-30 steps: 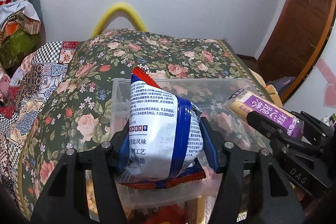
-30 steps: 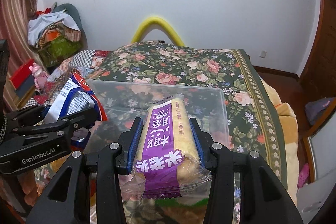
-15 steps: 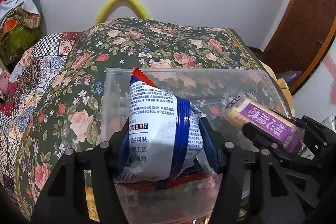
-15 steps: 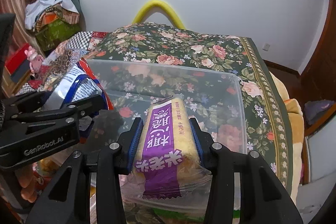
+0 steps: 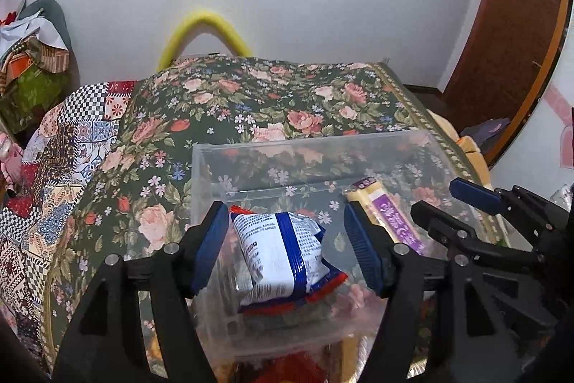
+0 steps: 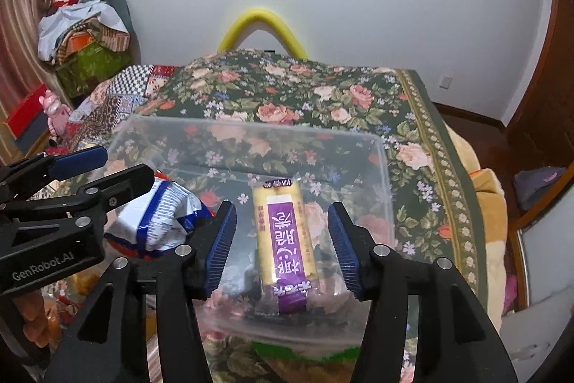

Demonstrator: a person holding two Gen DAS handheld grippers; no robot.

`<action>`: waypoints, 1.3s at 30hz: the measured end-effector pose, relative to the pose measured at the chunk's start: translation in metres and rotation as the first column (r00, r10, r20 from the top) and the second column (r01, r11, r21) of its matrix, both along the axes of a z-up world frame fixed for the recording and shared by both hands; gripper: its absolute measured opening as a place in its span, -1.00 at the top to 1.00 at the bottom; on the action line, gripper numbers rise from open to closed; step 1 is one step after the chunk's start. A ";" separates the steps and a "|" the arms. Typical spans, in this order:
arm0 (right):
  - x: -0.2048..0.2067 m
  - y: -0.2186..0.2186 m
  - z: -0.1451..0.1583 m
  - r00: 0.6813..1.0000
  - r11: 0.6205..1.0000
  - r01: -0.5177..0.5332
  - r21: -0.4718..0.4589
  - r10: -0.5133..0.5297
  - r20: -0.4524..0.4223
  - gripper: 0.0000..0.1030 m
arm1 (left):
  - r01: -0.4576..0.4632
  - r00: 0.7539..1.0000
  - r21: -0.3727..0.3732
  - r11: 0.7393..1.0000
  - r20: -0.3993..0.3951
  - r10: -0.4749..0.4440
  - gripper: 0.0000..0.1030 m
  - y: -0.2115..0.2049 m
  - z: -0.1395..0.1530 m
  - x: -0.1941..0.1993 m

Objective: Organize snacks
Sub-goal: 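Put the chip bag in the clear box with left tool while right drops purple bread, then grasp the fried snack bag with left tool while right grasps orange cake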

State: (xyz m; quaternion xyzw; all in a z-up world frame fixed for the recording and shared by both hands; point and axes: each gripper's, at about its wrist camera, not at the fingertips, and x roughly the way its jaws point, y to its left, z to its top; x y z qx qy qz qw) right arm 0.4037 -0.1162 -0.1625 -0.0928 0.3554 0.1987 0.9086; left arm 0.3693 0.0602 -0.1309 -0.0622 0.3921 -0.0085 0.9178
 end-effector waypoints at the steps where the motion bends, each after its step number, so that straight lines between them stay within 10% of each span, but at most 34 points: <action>1: -0.003 -0.001 0.003 1.000 1.000 -0.002 0.000 0.002 0.007 0.03 | 0.004 1.000 -0.001 1.000 0.004 -0.004 -0.30 0.000 0.004 -0.004; 20: -0.098 -0.032 0.034 0.997 0.998 -0.036 0.042 0.033 0.075 -0.11 | 0.037 0.997 0.021 0.999 0.071 -0.039 -0.50 0.004 0.053 -0.124; 39: -0.155 -0.046 -0.037 0.994 0.999 -0.018 0.029 0.021 -0.111 -0.28 | -0.042 0.992 0.000 0.999 -0.118 0.041 -0.60 0.061 -0.026 -0.199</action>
